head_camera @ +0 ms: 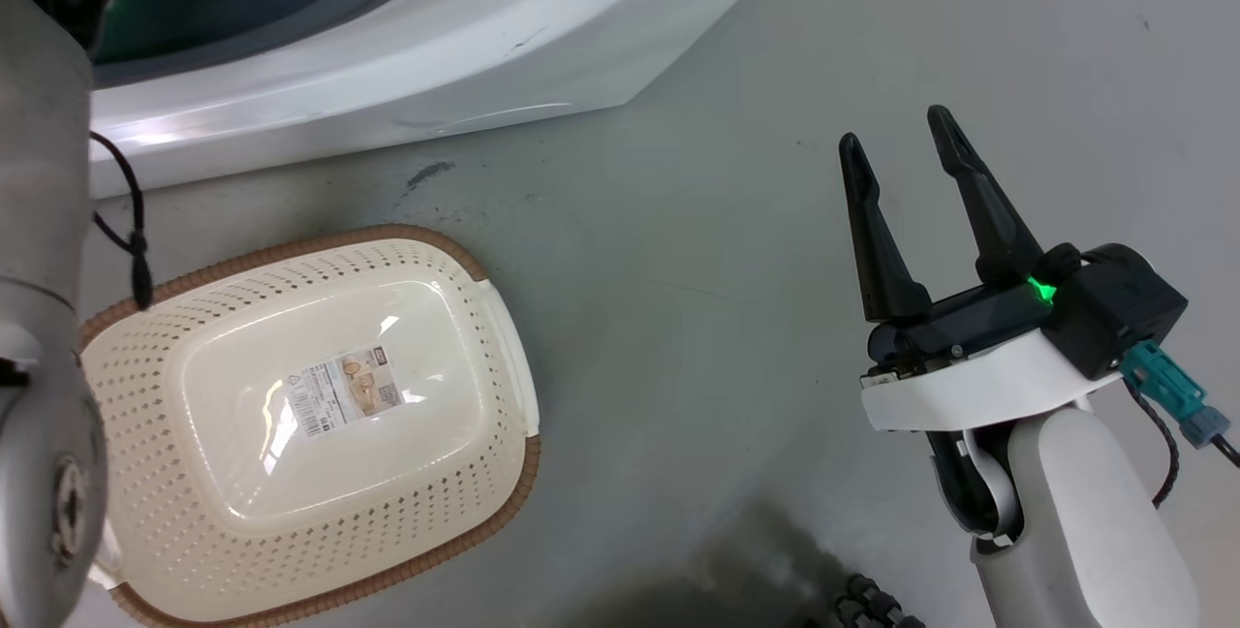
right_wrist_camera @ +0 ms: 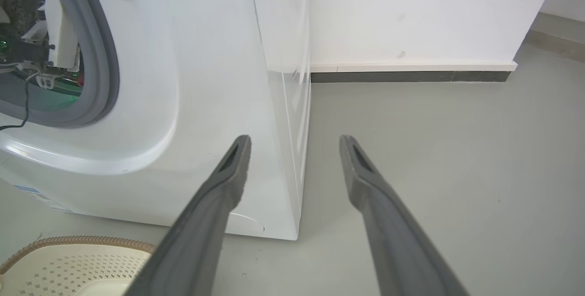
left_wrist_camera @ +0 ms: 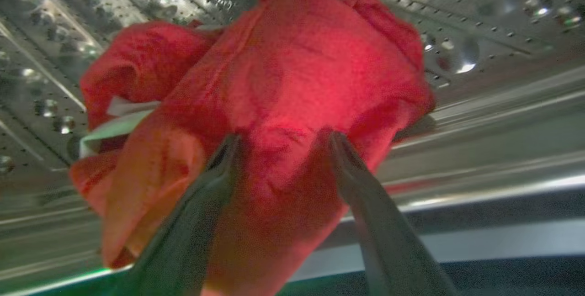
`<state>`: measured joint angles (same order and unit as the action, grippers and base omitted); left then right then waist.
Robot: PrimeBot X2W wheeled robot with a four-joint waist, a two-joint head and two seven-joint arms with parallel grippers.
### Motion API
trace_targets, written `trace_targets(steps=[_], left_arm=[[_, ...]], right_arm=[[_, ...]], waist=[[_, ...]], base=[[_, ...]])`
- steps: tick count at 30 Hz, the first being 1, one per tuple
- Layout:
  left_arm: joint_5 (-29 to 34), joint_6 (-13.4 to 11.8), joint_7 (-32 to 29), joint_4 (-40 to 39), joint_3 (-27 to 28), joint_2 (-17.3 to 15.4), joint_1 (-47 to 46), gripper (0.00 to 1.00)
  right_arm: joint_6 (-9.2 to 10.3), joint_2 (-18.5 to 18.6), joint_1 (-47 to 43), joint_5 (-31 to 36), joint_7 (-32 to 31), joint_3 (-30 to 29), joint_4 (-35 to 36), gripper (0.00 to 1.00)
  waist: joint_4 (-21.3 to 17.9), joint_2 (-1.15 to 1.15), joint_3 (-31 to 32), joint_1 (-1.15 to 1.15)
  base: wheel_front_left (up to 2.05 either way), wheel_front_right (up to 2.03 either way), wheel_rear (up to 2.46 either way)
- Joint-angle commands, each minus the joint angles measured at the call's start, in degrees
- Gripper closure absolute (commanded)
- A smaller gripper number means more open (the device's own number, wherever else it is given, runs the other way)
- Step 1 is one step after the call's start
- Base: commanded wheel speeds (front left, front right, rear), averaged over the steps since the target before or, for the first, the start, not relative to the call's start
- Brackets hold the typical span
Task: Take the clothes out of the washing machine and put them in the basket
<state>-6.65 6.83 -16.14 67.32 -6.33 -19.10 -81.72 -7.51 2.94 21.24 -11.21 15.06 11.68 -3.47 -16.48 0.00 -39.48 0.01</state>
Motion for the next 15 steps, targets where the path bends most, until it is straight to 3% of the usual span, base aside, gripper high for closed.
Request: trace_targets(steps=[1,8,9,11,13,15], left_arm=[[0.0,0.0,-1.6,0.7,-0.1,-0.7,-1.2,0.00],[-1.4,-0.7,-15.8,4.8,0.1,-1.1,-3.8,0.00],[-2.0,-1.0,-20.2,5.7,0.2,-1.3,-3.8,0.00],[-2.4,-1.1,-21.6,5.9,0.3,-1.4,-3.6,0.57],[-2.3,-1.3,-20.9,5.3,0.1,-1.7,-3.5,1.00],[-2.1,-1.5,-19.2,4.1,-0.2,-2.0,-3.3,1.00]], right_arm=[[0.04,-0.1,1.0,-0.3,0.2,0.2,0.0,0.00],[0.03,-0.1,1.3,-1.2,0.2,1.2,-0.5,0.00],[0.04,-0.1,1.3,-1.8,0.2,1.5,-0.8,0.00],[0.04,-0.1,1.4,-2.0,0.2,1.5,-0.9,0.00],[0.04,-0.1,1.5,-2.1,0.2,1.5,-1.0,0.00],[0.04,-0.1,1.7,-2.3,0.2,1.5,-1.1,0.00]], waist=[[-0.5,0.00,-0.4,-0.01],[-1.6,0.00,-0.7,-0.01],[-1.9,0.00,-0.7,-0.01],[-2.0,0.00,-0.7,-0.01],[-2.1,0.00,-0.7,-0.01],[-2.1,0.00,-0.7,-0.01]], base=[[0.00,0.00,0.00],[0.00,0.00,0.00],[0.00,0.00,0.00],[0.00,0.00,0.00],[0.00,0.00,0.00],[0.00,0.00,0.00]])
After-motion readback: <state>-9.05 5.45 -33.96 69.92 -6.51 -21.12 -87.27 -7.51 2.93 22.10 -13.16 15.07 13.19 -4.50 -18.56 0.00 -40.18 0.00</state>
